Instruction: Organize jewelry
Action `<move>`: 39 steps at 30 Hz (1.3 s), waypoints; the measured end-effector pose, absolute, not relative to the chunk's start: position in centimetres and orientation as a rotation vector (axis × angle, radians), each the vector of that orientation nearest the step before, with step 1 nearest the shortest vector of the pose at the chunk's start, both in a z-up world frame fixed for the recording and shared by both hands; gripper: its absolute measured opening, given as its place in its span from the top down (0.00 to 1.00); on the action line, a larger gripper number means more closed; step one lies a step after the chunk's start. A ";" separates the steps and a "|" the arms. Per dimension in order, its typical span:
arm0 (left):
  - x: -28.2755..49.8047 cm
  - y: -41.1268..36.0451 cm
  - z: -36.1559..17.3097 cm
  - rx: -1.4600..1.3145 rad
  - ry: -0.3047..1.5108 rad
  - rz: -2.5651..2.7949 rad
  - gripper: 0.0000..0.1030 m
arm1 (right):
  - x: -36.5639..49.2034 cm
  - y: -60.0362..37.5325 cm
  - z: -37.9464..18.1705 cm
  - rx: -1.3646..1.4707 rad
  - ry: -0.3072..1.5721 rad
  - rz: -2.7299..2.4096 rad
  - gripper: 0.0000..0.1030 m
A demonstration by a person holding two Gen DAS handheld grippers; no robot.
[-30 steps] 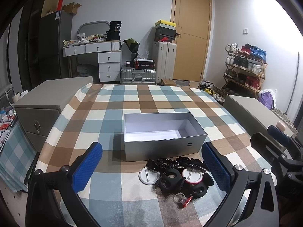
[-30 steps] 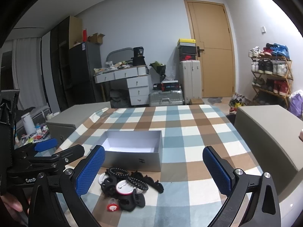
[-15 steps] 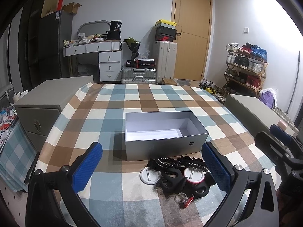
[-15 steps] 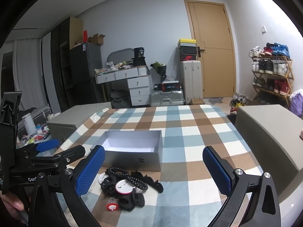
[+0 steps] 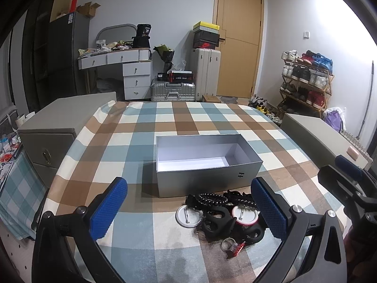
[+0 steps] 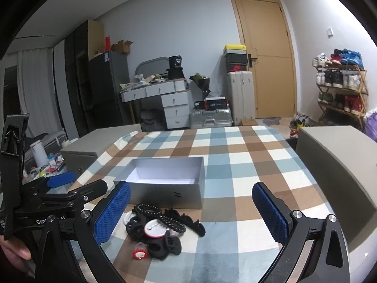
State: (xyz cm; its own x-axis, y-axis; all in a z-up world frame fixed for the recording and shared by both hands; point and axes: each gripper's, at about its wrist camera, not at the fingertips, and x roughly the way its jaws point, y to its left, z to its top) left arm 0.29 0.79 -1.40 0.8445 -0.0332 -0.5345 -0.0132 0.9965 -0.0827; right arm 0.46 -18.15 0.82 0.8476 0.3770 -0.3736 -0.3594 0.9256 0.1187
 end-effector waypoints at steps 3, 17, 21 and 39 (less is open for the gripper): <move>0.4 0.9 -1.6 -0.082 0.571 -0.012 0.01 | 0.6 -18.1 0.5 0.040 0.410 0.400 0.00; 1.4 2.5 -3.0 -0.098 0.601 -0.008 0.01 | 2.7 -18.1 -1.8 0.090 0.507 0.515 0.00; 1.7 3.0 -3.8 -0.117 0.623 -0.015 0.01 | 3.8 -17.8 -3.1 0.115 0.573 0.568 0.03; 3.3 3.4 -6.2 -0.093 0.708 -0.005 0.01 | 7.7 -14.8 -7.4 0.105 0.834 0.729 0.58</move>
